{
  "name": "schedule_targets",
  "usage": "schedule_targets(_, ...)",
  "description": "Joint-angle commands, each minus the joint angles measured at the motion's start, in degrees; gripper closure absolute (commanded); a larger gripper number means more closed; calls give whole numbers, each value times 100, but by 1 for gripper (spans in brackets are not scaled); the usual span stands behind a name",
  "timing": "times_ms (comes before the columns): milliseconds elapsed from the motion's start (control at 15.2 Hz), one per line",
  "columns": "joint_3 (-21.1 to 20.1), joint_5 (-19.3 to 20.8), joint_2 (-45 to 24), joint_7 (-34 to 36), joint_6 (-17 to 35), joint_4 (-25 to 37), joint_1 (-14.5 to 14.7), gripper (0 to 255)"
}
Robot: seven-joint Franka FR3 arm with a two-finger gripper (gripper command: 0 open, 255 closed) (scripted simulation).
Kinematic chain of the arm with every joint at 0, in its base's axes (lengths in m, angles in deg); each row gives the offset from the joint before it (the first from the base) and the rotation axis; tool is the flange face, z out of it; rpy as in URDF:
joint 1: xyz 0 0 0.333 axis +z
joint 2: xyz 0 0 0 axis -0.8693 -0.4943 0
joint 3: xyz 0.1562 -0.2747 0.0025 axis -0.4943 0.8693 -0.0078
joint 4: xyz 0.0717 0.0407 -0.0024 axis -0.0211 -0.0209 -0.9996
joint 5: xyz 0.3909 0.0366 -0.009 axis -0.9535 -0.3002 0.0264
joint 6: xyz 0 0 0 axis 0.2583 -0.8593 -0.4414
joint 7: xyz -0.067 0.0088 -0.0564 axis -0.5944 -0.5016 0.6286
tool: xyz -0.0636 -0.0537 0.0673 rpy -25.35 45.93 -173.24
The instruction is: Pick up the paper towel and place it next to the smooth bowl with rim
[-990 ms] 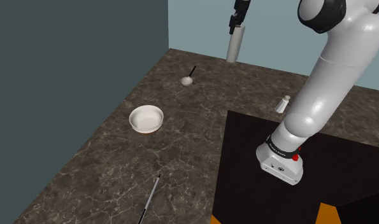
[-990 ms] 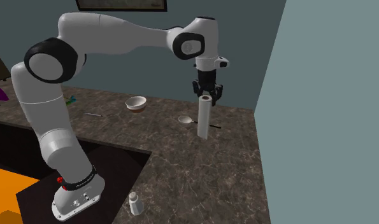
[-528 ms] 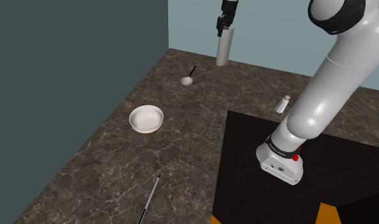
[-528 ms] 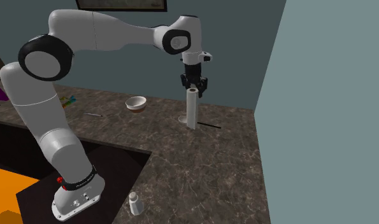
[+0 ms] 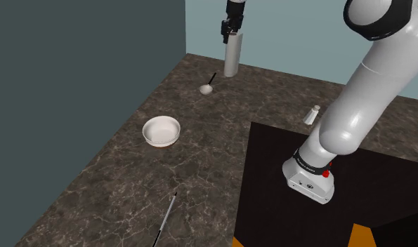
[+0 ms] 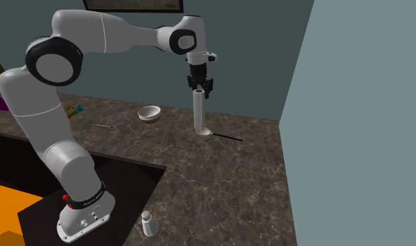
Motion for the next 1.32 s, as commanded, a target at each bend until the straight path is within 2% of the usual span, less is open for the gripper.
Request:
schedule_targets(0, -129, 26, -6, 287, -18, 15, 144, 255)
schedule_targets(660, -698, 45, -474, 1521, -225, 628, 803, 255)
schedule_targets(1254, -1102, 49, -1391, 2504, -644, 1907, 1377, 255)
